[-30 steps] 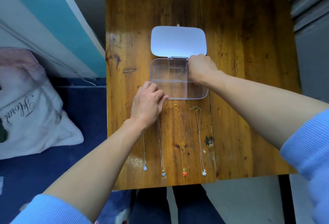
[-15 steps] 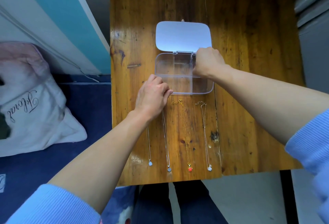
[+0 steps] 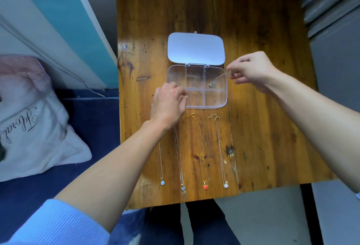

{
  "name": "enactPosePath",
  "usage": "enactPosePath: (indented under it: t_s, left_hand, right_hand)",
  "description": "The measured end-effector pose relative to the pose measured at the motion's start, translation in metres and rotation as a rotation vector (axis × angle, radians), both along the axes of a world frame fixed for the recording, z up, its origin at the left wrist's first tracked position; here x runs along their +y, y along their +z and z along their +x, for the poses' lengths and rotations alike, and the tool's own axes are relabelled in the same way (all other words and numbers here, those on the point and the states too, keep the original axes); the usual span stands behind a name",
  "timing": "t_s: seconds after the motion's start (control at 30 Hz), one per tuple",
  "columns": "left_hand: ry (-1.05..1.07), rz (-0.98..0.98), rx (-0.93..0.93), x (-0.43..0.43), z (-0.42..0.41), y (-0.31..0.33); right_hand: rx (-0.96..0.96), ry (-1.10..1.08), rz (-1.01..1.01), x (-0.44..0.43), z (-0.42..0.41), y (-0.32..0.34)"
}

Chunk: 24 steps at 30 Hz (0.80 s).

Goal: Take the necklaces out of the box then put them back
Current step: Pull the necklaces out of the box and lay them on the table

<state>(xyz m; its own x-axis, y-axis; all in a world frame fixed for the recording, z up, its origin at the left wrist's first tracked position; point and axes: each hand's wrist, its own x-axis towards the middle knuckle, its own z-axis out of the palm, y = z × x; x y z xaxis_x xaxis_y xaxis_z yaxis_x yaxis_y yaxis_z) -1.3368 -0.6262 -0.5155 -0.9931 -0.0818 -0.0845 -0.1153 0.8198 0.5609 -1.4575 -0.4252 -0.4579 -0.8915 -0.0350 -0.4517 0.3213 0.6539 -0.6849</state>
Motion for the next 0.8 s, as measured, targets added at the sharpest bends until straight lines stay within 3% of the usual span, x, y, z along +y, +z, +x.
enactPosePath:
  t_s: [0.17,0.43,0.6,0.8]
  left_hand:
    - [-0.023,0.155,-0.039,0.033,-0.029,0.012]
    - [-0.295,0.199,-0.164,0.1,-0.068,0.0]
    - [-0.409,0.065,-0.172,0.111,-0.074,-0.006]
    - [-0.39,0.036,-0.152,0.119,-0.073,-0.006]
  right_hand:
    - [-0.157,-0.183,-0.227,0.05,0.016,0.006]
    - [-0.286,-0.338,-0.463,0.092,0.036,-0.007]
    - [-0.31,-0.41,-0.665,0.107,0.04,-0.007]
    - [-0.322,-0.406,-0.729,0.121,0.041,-0.007]
